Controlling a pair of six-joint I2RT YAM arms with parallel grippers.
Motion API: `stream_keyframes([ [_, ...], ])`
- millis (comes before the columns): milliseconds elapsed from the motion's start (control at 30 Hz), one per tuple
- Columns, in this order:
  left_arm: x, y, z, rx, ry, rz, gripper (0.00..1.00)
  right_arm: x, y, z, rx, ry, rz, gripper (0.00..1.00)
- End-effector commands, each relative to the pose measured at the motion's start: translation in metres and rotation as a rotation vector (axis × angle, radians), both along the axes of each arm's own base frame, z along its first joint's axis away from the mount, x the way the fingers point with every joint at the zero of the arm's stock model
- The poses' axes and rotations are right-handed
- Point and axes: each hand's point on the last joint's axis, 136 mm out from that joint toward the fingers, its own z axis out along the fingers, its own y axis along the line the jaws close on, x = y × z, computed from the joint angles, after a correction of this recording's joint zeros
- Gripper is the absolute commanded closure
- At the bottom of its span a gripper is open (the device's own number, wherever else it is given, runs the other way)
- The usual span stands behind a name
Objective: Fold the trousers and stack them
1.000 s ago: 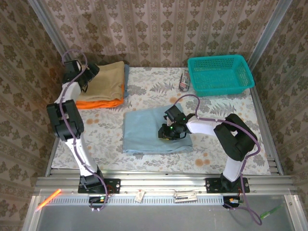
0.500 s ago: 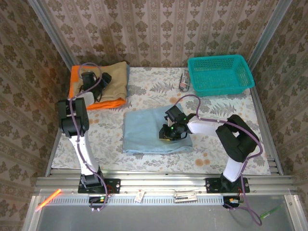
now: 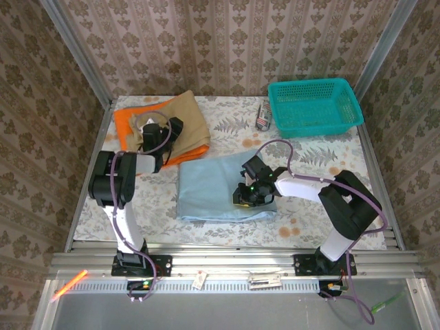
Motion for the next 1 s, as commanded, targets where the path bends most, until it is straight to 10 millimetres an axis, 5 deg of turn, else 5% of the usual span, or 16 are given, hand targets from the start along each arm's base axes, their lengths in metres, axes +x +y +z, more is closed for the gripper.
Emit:
stream_keyframes([
  [0, -0.072, -0.005, -0.088, -0.022, 0.378, -0.055, 0.16, -0.024, -0.007, -0.007, -0.036, 0.067, 0.034, 0.74],
  [100, -0.068, -0.001, -0.05, -0.021, 0.31, -0.104, 0.0, -0.024, -0.005, 0.001, -0.023, 0.053, 0.046, 0.73],
  [300, -0.062, 0.023, 0.048, 0.153, 0.172, -0.156, 0.0, -0.008, 0.001, 0.049, -0.004, -0.06, 0.098, 0.61],
  [367, -0.07, 0.02, 0.079, 0.245, 0.149, -0.203, 0.0, -0.002, -0.001, 0.069, -0.004, -0.107, 0.113, 0.53],
  [467, -0.1, 0.005, 0.094, 0.404, 0.184, -0.279, 0.0, 0.008, -0.019, 0.085, -0.049, -0.162, 0.094, 0.41],
  [667, -0.193, -0.018, 0.042, 0.493, 0.349, -0.443, 0.0, 0.032, -0.092, 0.089, -0.127, -0.199, -0.064, 0.22],
  [767, -0.235, -0.02, 0.011, 0.566, 0.43, -0.508, 0.0, 0.038, -0.119, 0.073, -0.155, -0.156, -0.127, 0.19],
  [967, -0.278, -0.023, -0.041, 0.544, 0.53, -0.598, 0.0, 0.04, -0.135, 0.032, -0.195, -0.059, -0.159, 0.18],
])
